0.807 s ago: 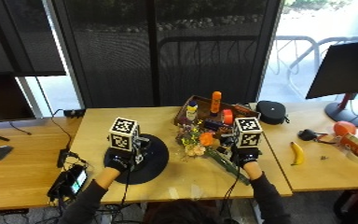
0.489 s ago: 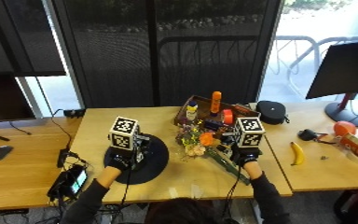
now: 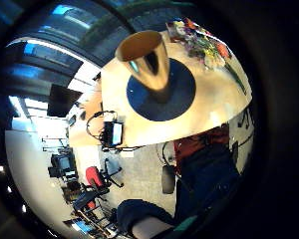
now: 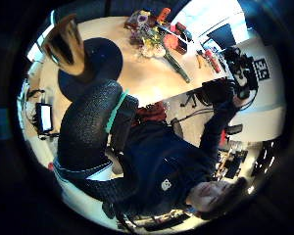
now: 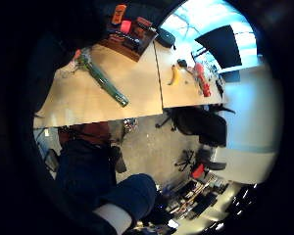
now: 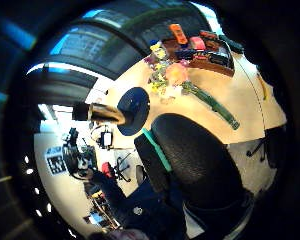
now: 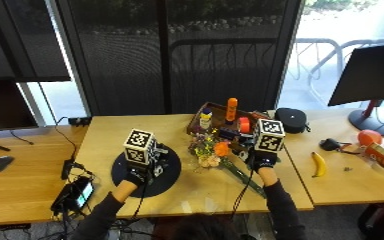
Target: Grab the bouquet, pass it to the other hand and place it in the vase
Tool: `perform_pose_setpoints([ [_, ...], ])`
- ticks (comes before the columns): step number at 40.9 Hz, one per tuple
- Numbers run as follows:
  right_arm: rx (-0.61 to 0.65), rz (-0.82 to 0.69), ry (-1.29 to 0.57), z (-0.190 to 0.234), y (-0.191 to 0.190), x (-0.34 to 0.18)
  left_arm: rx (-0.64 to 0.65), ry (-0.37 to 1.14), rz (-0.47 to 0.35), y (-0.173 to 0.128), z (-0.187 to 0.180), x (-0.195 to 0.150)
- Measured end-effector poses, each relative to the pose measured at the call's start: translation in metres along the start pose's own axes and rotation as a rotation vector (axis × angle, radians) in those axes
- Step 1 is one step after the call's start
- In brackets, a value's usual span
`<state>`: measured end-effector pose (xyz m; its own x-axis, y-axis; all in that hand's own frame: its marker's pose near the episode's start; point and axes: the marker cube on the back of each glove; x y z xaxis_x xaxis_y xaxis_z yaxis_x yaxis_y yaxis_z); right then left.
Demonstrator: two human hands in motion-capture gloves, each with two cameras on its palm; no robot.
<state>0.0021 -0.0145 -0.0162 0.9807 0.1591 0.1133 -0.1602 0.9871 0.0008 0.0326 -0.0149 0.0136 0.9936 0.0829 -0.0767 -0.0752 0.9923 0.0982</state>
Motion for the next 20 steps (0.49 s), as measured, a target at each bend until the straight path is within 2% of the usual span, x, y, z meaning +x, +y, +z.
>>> perform_pose_setpoints([
  [8,-0.025,0.133,-0.065,0.018,-0.034,0.02,0.029,-0.071,0.011,0.003,0.007,0.007],
  [16,-0.094,0.22,-0.157,0.068,-0.06,0.047,-0.027,-0.057,0.07,0.009,0.018,0.018],
  [20,-0.148,0.252,-0.199,0.106,-0.072,0.058,-0.015,-0.093,0.08,0.008,0.025,0.021],
])
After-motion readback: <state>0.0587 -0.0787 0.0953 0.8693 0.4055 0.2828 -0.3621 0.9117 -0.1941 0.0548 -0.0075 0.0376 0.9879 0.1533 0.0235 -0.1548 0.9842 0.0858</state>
